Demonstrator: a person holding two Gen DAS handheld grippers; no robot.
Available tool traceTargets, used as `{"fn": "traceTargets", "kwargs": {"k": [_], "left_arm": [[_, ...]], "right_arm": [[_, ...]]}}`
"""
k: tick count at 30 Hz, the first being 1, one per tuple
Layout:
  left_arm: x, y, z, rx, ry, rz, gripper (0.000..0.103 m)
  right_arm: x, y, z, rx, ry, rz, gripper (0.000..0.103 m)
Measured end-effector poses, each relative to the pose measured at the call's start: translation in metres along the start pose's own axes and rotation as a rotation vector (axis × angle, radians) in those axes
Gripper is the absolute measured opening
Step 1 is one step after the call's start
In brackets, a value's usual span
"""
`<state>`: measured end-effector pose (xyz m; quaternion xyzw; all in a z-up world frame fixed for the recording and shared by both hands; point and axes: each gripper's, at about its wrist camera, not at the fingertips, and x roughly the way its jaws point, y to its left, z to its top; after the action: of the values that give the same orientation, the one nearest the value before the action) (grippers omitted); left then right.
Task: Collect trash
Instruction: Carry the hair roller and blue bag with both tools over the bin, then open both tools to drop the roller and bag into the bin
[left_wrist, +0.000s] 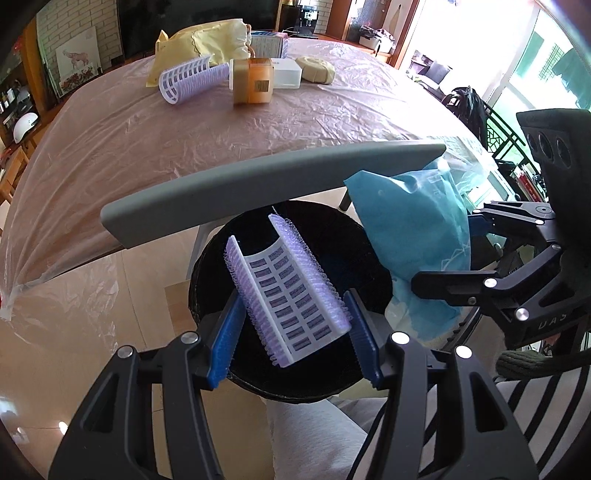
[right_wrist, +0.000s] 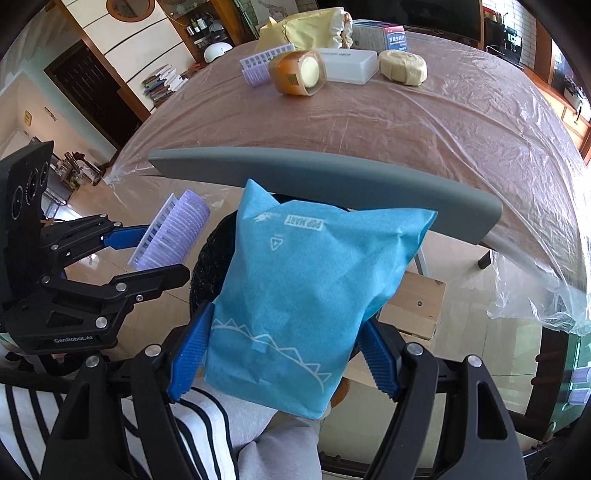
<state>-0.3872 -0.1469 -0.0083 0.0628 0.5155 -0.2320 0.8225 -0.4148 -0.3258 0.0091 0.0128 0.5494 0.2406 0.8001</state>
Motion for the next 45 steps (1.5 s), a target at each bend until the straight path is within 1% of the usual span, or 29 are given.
{"fn": "traceTargets", "kwargs": {"k": [10,16,28,31,32,38,39,42,45], "left_arm": [[0.023,0.002,0.001,0.008,0.037,0.030,0.056],[0.034,0.005,0.001,0.012,0.059,0.045,0.056],[0.052,0.007,0.003,0.039,0.100,0.063,0.056],[0.056,0.007,0.004,0.043,0.107,0.066,0.056],[0.056,0.007,0.003,0.044,0.109,0.066,0.056],[0.059,0.005,0.005,0.048,0.113,0.070,0.056],[0.059,0.005,0.005,0.047,0.111,0.071,0.058],[0.059,0.008,0.006,0.020,0.116,0.039,0.084],[0.060,0.010,0.007,0.001,0.117,0.024,0.085]], "right_arm": [[0.020,0.013,0.003,-0.038,0.026,-0.077,0.074],[0.030,0.014,0.004,-0.042,0.042,-0.106,0.073],[0.047,0.016,0.012,-0.037,0.065,-0.126,0.072],[0.052,0.014,0.012,-0.037,0.073,-0.128,0.067],[0.054,0.015,0.014,-0.037,0.076,-0.128,0.063],[0.058,0.015,0.014,-0.030,0.077,-0.127,0.063],[0.057,0.014,0.014,-0.028,0.077,-0.126,0.063],[0.055,0.008,0.012,-0.021,0.081,-0.125,0.064],[0.054,0.005,0.010,-0.010,0.085,-0.121,0.064]]}}
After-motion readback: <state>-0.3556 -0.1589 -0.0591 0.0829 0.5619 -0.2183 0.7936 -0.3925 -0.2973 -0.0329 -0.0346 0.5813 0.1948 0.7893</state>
